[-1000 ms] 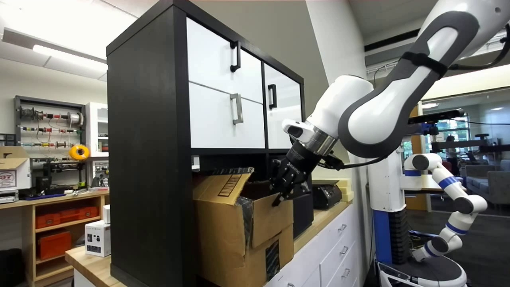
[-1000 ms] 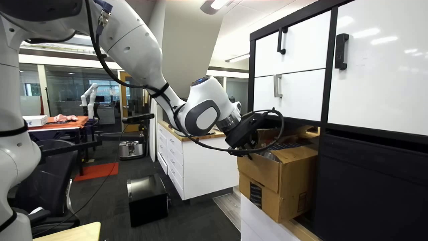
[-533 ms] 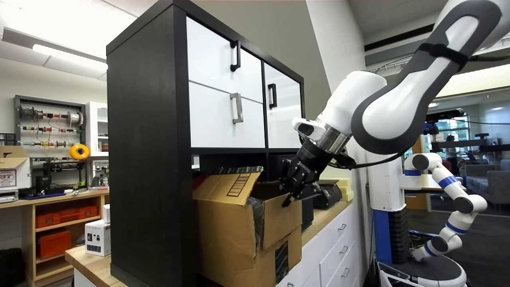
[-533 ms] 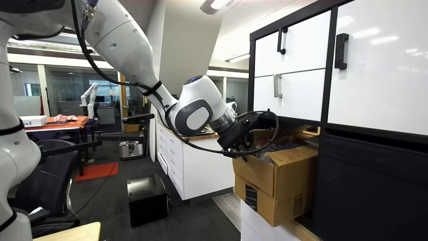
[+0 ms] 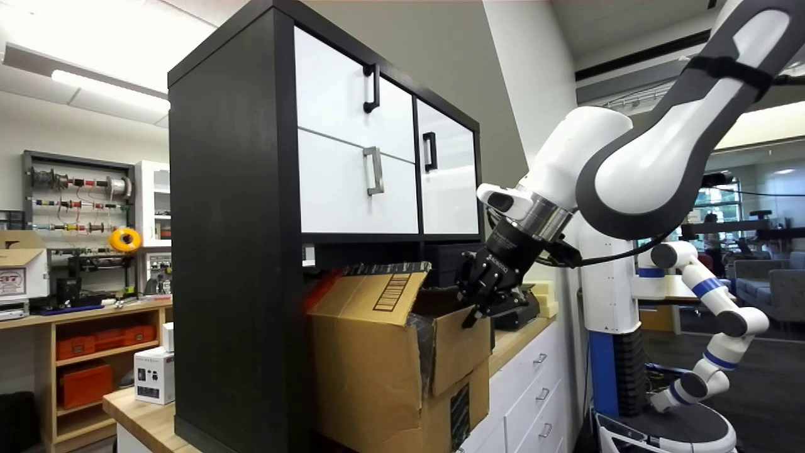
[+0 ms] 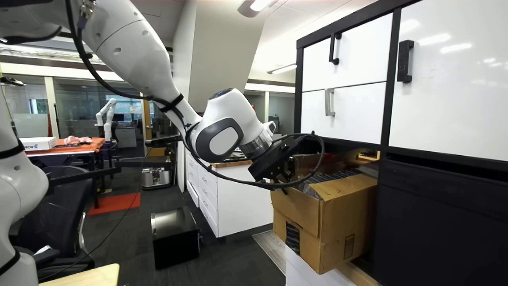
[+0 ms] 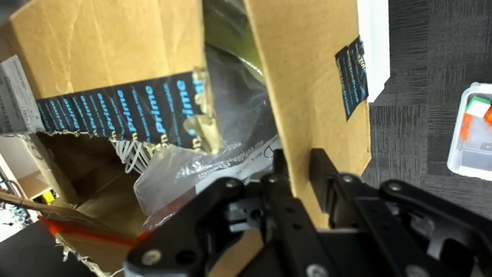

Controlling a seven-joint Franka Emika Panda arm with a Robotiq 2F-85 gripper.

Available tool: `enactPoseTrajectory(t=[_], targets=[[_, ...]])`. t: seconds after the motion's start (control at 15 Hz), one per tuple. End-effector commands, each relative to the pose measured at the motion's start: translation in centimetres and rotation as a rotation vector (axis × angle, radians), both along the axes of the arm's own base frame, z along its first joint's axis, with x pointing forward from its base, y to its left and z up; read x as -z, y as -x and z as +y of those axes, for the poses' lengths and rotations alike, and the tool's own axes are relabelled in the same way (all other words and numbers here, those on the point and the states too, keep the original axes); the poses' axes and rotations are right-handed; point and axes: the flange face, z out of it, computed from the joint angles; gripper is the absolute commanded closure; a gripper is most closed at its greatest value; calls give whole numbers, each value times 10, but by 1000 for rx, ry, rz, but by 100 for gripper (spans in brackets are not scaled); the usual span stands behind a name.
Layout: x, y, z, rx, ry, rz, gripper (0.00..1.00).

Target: Move the cardboard box forwards

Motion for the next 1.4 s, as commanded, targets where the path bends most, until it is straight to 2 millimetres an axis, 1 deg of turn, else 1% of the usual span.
enactPoseTrajectory(t=[0.0,0.07,0.13,0.2,0.4,0.67,0.8,0.93,1.07,1.33], targets=[[-3,29,-8,32,-5,16,95],[-4,28,-10,31,2,16,55],[-5,27,-10,31,2,14,53],[-7,24,-10,28,4,7,49],[-14,17,-10,18,11,-9,28],[-22,7,-8,13,13,-7,4],[-29,3,-9,17,14,0,0],[-36,-2,-12,35,19,41,0],[-44,-7,-12,57,11,110,0],[-59,-17,-12,155,-15,261,0]])
